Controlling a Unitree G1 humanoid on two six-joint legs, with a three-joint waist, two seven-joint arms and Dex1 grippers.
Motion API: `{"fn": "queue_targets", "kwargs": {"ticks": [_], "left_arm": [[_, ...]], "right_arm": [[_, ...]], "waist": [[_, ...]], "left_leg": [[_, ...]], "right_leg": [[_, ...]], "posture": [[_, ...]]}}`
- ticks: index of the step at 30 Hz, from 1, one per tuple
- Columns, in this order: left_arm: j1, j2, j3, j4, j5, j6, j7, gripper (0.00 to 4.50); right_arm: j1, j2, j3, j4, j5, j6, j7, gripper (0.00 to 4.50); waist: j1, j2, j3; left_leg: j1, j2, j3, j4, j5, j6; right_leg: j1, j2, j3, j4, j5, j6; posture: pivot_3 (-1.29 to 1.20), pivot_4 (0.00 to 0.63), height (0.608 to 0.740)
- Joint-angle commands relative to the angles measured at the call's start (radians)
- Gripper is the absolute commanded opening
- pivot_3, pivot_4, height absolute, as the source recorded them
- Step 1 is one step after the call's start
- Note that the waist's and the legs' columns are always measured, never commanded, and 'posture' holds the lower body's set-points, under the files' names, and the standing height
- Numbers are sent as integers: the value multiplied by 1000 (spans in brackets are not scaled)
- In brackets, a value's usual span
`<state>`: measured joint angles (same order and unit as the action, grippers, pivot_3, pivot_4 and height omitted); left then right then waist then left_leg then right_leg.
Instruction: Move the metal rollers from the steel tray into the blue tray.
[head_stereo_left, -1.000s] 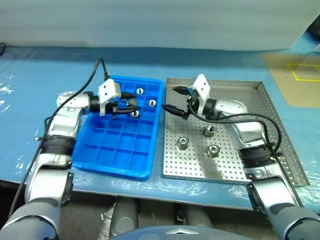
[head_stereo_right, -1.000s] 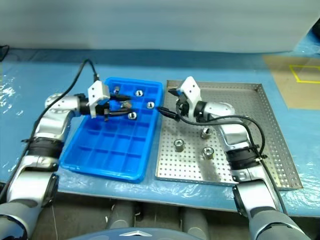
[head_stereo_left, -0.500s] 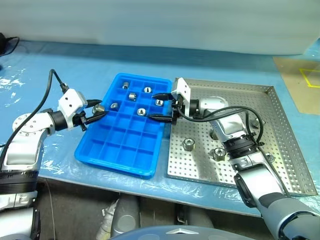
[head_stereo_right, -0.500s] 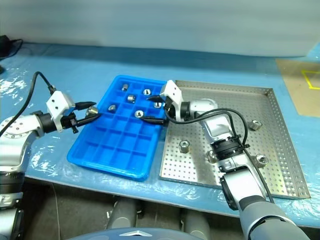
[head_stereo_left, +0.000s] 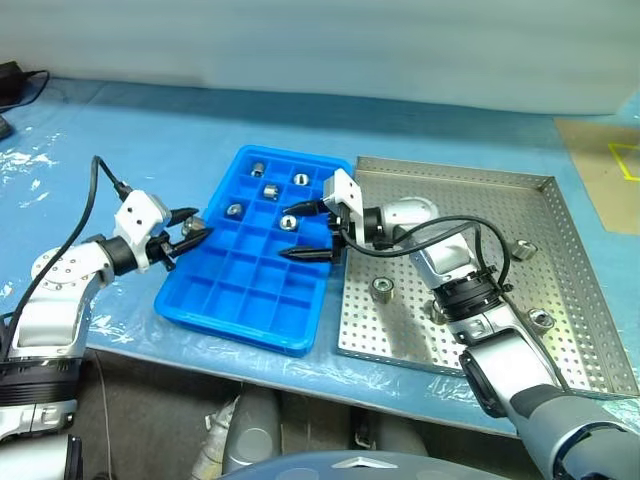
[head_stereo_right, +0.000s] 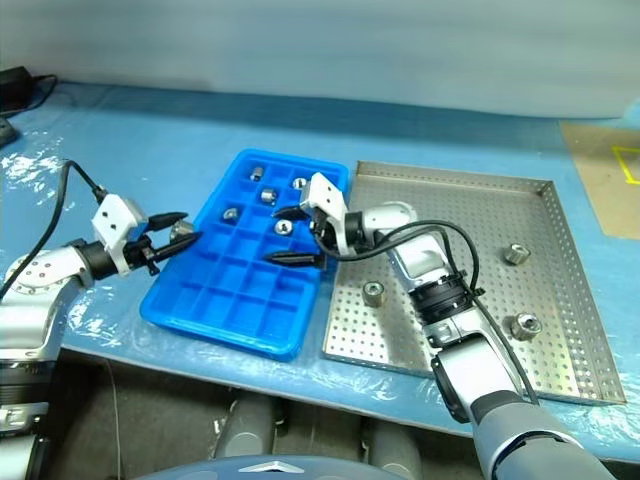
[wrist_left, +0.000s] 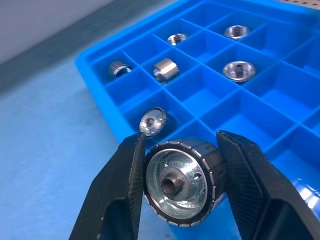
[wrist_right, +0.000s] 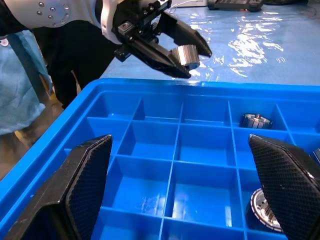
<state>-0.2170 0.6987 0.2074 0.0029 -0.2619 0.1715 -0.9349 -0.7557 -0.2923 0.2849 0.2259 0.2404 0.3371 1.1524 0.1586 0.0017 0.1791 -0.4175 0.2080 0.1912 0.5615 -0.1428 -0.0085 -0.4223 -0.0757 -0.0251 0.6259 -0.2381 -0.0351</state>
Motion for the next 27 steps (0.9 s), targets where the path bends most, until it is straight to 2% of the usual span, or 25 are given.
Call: {"fn": "queue_targets", "kwargs": {"ticks": [1, 11, 21, 27], "left_arm": [[48, 31, 18, -103, -59, 32, -35, 1907], [130, 75, 6, -141, -49, 88, -33, 1907], [111, 74, -28, -100, -20, 65, -21, 1907], [68, 72, -58, -31, 37, 1, 6, 3862]], "right_arm": [[11, -10, -16, -54, 10, 2, -9, 4500], [37, -15, -15, -76, 11, 7, -32, 4500], [30, -20, -21, -65, 7, -1, -45, 4500], [30, -27, -29, -64, 6, -2, -57, 4500]], "waist": [[-3, 0, 0], [-4, 0, 0], [-4, 0, 0], [-5, 0, 0]], "left_leg": [[0, 0, 0, 0, 0, 0], [2, 0, 0, 0, 0, 0], [2, 0, 0, 0, 0, 0], [2, 0, 0, 1, 0, -1]], "right_leg": [[0, 0, 0, 0, 0, 0], [0, 1, 1, 2, 0, 0], [0, 1, 1, 2, 0, 0], [0, 1, 1, 4, 0, 0]], "posture": [[274, 150, 740], [270, 150, 740], [261, 150, 740], [245, 150, 740]]}}
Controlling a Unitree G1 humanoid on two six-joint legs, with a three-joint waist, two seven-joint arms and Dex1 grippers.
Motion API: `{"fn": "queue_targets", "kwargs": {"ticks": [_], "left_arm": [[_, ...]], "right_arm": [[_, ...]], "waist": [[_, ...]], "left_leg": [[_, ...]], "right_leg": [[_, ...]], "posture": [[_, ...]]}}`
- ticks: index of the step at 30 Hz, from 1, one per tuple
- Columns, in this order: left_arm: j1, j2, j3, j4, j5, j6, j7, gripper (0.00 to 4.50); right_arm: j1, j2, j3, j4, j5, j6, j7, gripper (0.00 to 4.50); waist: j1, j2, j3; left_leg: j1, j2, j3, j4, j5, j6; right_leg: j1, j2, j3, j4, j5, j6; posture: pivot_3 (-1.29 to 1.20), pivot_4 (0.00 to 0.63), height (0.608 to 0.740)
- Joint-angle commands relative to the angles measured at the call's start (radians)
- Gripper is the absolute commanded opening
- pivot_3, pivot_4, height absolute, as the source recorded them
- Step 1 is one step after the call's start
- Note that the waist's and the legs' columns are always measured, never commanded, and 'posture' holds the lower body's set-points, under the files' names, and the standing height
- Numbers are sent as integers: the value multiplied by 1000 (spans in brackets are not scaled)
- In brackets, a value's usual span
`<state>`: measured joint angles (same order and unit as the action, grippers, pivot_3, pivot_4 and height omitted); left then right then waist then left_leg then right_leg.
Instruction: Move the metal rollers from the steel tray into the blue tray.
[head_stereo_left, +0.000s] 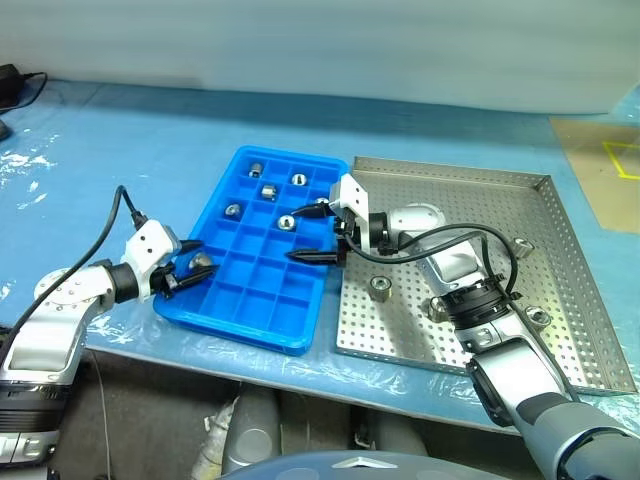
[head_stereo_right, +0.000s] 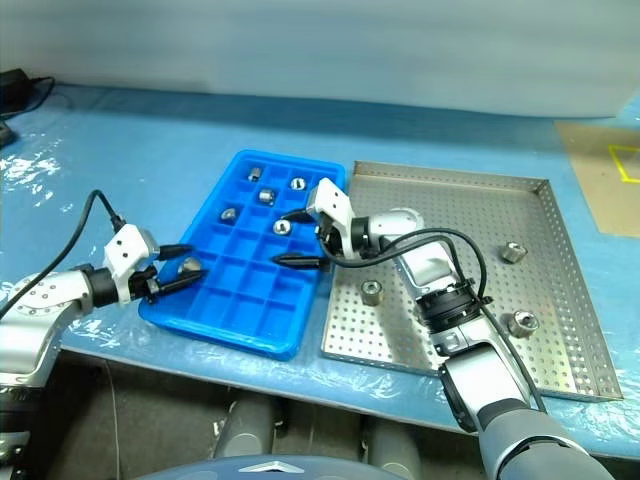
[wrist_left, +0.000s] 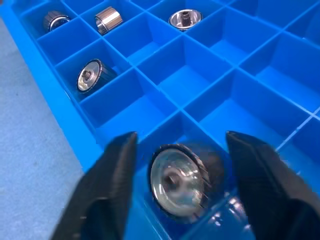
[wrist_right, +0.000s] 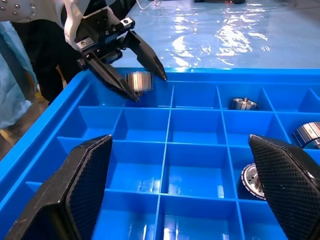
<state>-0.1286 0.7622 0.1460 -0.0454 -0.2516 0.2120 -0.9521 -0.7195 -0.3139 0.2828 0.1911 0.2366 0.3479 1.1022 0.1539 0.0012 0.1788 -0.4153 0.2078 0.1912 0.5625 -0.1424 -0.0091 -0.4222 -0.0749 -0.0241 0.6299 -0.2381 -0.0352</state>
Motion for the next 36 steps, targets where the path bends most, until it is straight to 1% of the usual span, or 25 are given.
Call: {"fn": "queue_targets", "kwargs": {"ticks": [1, 2, 12, 15, 16, 19, 21, 23, 27, 31, 36], "left_arm": [[-30, 6, 1, 28, 39, -50, 36, 4173], [-34, 9, -1, 27, 33, -48, 25, 4481], [-162, -42, -3, -26, -52, -7, 16, 4481], [-209, -58, -25, -29, -73, 22, 11, 4481], [-241, -73, -50, -15, -72, 30, 4, 4481], [-345, -137, -120, 63, -55, 18, -14, 4481], [-400, -180, -155, 124, -35, -24, -22, 4481], [-449, -212, -190, 187, -21, -46, -47, 4481], [-552, -287, -251, 337, 7, -119, -102, 4481], [-664, -393, -301, 523, 62, -252, -127, 4481], [-783, -538, -337, 650, 65, -315, -196, 4481]], "right_arm": [[-7, -6, -28, -28, 10, -13, -8, 4500], [-7, -8, -29, -29, 11, -12, -9, 4500], [13, -31, -45, -59, 17, -1, -34, 4500], [11, -38, -60, -61, 21, 3, -48, 4500], [11, -46, -72, -66, 20, 6, -55, 4500], [33, -83, -109, -98, 19, 23, -85, 4500], [59, -108, -128, -128, 17, 36, -103, 4500], [94, -138, -154, -174, 26, 62, -123, 4500], [201, -222, -233, -290, 40, 128, -169, 4500], [326, -294, -301, -426, 63, 200, -209, 4500], [442, -316, -368, -573, 89, 281, -292, 4500]], "waist": [[-1, 0, 0], [-2, 0, 0], [-2, 0, 0], [-3, 0, 0], [-3, 0, 0], [-3, 0, 0], [-6, 0, 0], [-16, -1, 0], [-36, -1, 0], [-62, -1, 0], [-105, -1, 0]], "left_leg": [[0, 0, 0, 0, 0, 0], [0, 0, 0, 0, 0, 0], [3, 0, 0, 2, 2, -4], [4, 0, 0, 2, 3, -5], [4, 0, 0, 2, 3, -6], [4, 0, 0, 3, 4, -6], [4, 0, 1, 4, 5, -8], [4, -1, 2, 5, 5, -9], [4, -1, 4, 5, 5, -8], [3, -1, 6, 5, 4, -6], [4, -1, 6, 8, 0, 0]], "right_leg": [[0, 0, 0, 0, 0, 0], [0, 0, 0, 1, 0, 0], [0, 0, 1, 10, -1, -2], [0, 0, 1, 11, -1, -2], [0, 0, 1, 11, -1, -2], [0, 0, 2, 12, -1, -2], [1, 0, 2, 12, -1, -2], [1, 0, 3, 12, -1, -1], [1, 0, 3, 11, -1, -1], [1, 0, 3, 10, -1, -1], [2, 0, 5, 10, -1, -1]], "posture": [[242, 150, 740], [240, 150, 740], [197, 150, 740], [163, 150, 740], [130, 150, 740], [65, 150, 740], [13, 150, 740], [-36, 150, 740], [-147, 150, 740], [-254, 150, 740], [-348, 150, 740]]}}
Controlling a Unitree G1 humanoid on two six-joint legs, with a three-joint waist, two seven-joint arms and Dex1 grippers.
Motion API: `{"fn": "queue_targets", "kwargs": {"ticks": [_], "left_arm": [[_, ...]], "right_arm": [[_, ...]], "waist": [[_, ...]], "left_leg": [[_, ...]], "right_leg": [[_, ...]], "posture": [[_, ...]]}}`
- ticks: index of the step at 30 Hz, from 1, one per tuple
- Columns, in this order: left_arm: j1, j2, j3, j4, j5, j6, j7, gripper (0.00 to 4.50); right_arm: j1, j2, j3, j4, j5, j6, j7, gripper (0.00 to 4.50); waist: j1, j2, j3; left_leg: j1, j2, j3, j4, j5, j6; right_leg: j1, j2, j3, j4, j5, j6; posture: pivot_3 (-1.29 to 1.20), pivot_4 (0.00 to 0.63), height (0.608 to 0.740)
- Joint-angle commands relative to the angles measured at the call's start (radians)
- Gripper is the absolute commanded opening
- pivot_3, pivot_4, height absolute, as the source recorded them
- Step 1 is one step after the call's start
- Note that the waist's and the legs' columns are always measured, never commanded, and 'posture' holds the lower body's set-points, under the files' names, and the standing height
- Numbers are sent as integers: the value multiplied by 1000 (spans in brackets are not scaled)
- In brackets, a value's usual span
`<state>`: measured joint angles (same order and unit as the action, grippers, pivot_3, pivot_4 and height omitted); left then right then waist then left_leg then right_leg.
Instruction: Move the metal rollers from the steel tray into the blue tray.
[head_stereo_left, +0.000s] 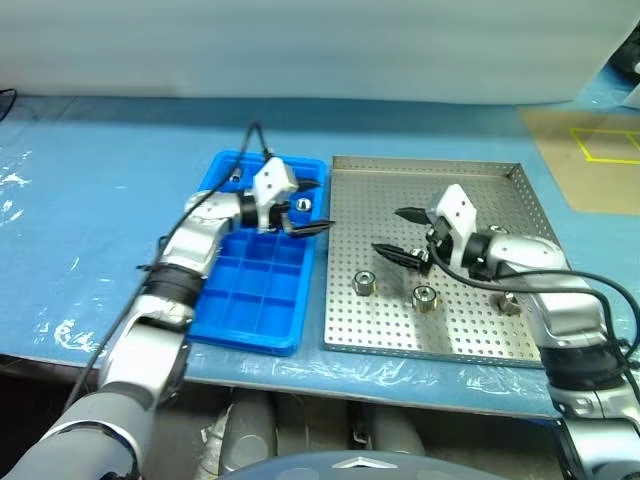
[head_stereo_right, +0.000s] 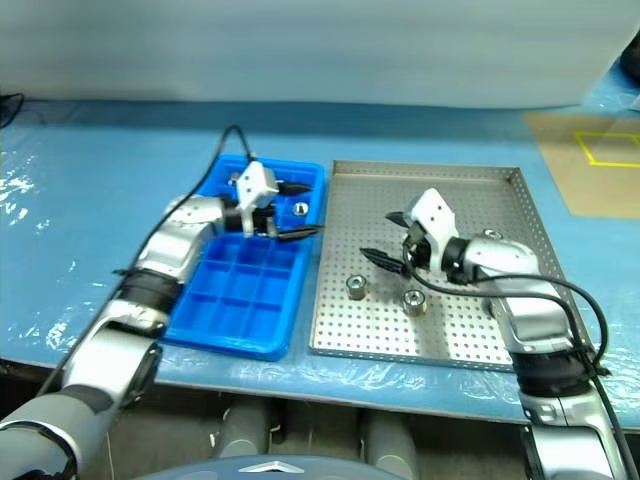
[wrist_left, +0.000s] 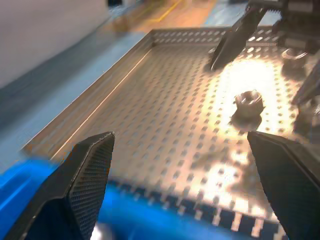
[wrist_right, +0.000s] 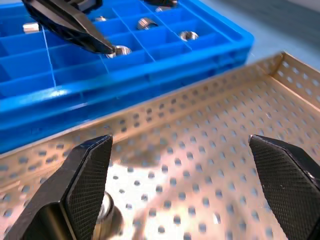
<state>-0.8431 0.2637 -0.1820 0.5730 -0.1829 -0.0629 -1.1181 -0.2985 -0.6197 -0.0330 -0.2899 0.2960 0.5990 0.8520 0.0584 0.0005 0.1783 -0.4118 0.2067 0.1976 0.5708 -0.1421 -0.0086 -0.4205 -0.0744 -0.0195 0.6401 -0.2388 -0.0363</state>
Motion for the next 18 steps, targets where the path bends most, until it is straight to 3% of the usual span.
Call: {"fn": "queue_targets", "kwargs": {"ticks": [1, 10, 18], "left_arm": [[-89, -58, -15, 48, -4, -41, -50, 4481], [-215, -53, -176, 258, 139, -140, -347, 4481], [-229, -88, -201, 418, 234, -259, -358, 4481]], "right_arm": [[36, -9, -62, -113, 35, 43, -58, 4500], [133, -2, -86, -226, 60, 95, -155, 4500], [161, -3, -88, -253, 80, 99, -199, 4500]], "waist": [[-18, 0, 0], [-64, 0, 0], [-71, 0, 0]], "left_leg": [[0, 0, 0, 1, 0, 1], [3, -1, 0, 1, -1, 2], [2, -1, 0, 3, -3, 5]], "right_leg": [[0, 0, 0, 0, 0, 0], [2, 1, 2, -1, 0, 0], [3, 0, 3, -2, 0, 0]], "posture": [[-358, 150, 740], [-451, 150, 740], [-470, 150, 740]]}}
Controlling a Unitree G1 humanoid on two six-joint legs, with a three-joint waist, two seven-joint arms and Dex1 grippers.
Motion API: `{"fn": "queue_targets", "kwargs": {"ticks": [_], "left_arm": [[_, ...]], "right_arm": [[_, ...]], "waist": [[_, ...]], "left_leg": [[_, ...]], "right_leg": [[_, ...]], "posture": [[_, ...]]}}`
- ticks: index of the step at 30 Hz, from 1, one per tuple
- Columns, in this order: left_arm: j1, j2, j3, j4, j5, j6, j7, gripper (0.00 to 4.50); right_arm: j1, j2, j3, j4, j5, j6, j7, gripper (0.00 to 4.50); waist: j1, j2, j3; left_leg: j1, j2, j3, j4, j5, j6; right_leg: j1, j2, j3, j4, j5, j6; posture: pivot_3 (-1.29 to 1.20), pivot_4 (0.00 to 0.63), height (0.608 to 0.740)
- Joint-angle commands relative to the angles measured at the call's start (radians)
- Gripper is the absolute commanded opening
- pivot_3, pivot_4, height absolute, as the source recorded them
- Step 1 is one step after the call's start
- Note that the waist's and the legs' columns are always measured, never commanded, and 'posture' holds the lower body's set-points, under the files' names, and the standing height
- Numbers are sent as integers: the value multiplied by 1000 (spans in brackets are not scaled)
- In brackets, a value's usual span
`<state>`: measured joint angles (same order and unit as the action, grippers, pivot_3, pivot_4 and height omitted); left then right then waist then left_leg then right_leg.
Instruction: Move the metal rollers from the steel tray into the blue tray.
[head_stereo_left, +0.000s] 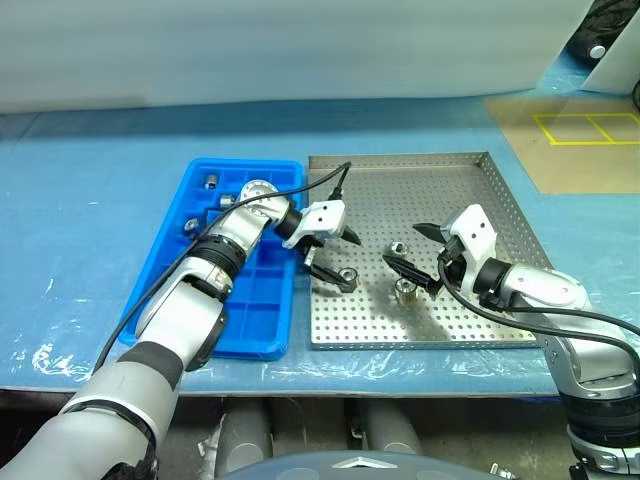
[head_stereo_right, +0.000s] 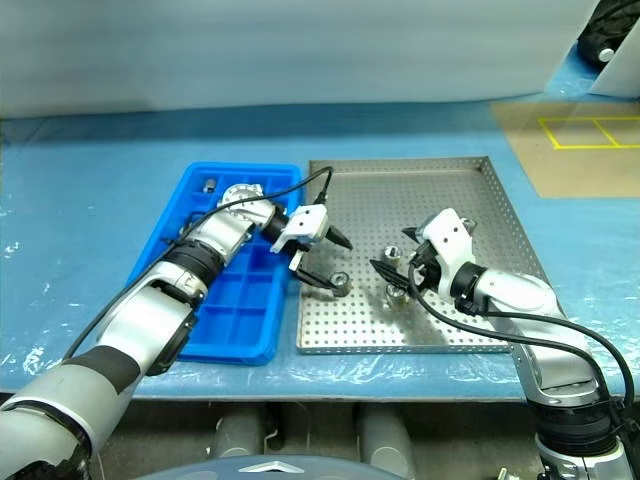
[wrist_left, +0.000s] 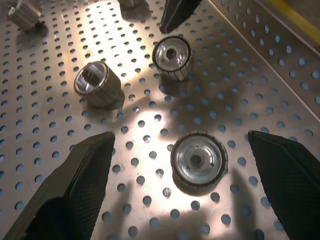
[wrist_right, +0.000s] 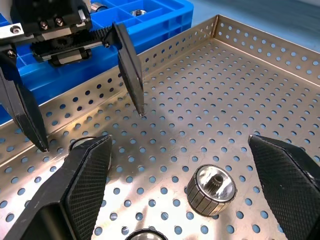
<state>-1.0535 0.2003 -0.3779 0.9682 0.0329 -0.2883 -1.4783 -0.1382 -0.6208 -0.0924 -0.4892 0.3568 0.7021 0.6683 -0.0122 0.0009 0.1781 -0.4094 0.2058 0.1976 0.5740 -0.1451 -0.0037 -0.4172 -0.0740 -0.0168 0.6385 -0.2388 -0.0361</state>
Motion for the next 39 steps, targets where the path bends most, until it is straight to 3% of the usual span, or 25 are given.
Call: {"fn": "queue_targets", "kwargs": {"ticks": [1, 8, 21, 24, 26, 29, 34, 39], "left_arm": [[-13, -34, -10, 30, 28, -45, 2, 4481], [5, -79, -25, 58, 71, -78, 17, 4481], [11, -59, -49, 103, 153, -132, 39, 4481], [18, -59, -51, 103, 162, -150, 52, 3933], [17, -66, -49, 110, 175, -146, 100, 3315], [21, -64, -43, 105, 161, -148, 70, 3315], [21, -61, -29, 103, 155, -135, 86, 1885], [34, -46, -28, 98, 144, -129, 45, 1768]], "right_arm": [[1, -4, -28, -55, 21, -3, -18, 4500], [16, -13, -32, -67, 26, 0, -33, 4500], [21, -18, -32, -69, 29, -9, -60, 4500], [15, -18, -29, -62, 26, -15, -64, 4500], [13, -17, -29, -59, 25, -17, -66, 4500], [10, -16, -26, -55, 23, -20, -68, 4500], [3, -15, -22, -48, 21, -25, -69, 4500], [-5, -15, -19, -42, 19, -27, -67, 4500]], "waist": [[0, 0, 0], [-1, 0, 0], [-7, 0, 0], [-8, 0, 0], [-9, 0, 0], [-10, 0, 0], [-17, 0, 0], [-18, 0, 0]], "left_leg": [[0, 0, 0, 0, 0, 1], [0, 0, 0, 1, -1, 2], [8, 0, 0, 1, -1, 2], [8, 0, -1, 0, -1, 2], [8, 0, -1, -1, -1, 2], [8, 0, -1, -3, -1, 2], [8, 0, -2, -7, -2, 2], [7, 0, -2, -7, -2, 4]], "right_leg": [[1, 0, 0, 0, 0, 0], [1, -1, 0, -1, 0, 0], [10, -1, 0, -3, 0, 0], [10, -1, 0, -5, 0, 0], [10, 0, 0, -6, 0, 0], [10, 0, -1, -8, 0, 0], [12, 0, -1, -15, 1, 1], [13, -1, -2, -16, 1, 1]], "posture": [[-470, 150, 740], [-486, 150, 740], [-491, 150, 740], [-488, 150, 740], [-486, 150, 740], [-483, 150, 740], [-476, 150, 740], [-467, 150, 740]]}}
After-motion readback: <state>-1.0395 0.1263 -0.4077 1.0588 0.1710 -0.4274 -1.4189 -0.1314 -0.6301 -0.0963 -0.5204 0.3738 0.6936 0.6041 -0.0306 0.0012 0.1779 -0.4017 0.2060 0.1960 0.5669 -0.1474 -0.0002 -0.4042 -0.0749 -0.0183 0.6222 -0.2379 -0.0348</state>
